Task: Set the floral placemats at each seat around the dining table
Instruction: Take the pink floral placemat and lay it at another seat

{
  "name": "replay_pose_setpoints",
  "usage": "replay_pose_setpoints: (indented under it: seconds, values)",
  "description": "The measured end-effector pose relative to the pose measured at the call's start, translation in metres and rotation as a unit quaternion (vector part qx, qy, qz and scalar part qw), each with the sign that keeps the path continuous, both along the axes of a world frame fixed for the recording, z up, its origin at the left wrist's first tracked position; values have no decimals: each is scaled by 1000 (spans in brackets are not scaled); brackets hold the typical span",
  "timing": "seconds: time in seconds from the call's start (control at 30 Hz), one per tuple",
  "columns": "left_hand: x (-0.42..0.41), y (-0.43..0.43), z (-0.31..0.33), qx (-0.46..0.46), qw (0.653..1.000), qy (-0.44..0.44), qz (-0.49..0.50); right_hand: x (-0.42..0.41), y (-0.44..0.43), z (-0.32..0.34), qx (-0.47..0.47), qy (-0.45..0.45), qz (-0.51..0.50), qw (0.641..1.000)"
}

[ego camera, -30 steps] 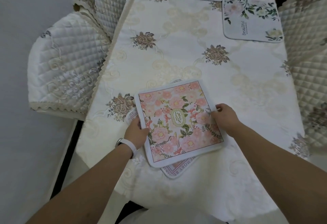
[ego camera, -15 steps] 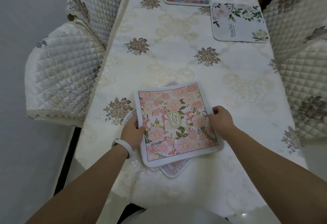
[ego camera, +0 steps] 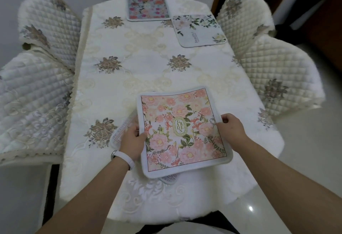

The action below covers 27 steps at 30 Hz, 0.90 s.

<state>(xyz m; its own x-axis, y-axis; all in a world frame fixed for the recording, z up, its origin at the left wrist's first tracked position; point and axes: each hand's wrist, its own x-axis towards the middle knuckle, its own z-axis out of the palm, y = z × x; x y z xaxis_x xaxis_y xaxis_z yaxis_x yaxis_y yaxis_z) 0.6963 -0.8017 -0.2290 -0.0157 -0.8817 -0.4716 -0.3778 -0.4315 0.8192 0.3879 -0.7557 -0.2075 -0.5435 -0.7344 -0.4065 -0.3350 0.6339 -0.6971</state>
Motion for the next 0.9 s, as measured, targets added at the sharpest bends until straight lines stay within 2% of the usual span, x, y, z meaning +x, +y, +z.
replay_pose_setpoints:
  seconds: [0.43, 0.9]
  values:
    - [-125, 33, 33, -59, 993, -21, -100, -105, 111, 24, -59, -36, -132, 989]
    - [-379, 151, 54, -80, 987, -7, -138, -336, 273, 40, -121, -82, -216, 966]
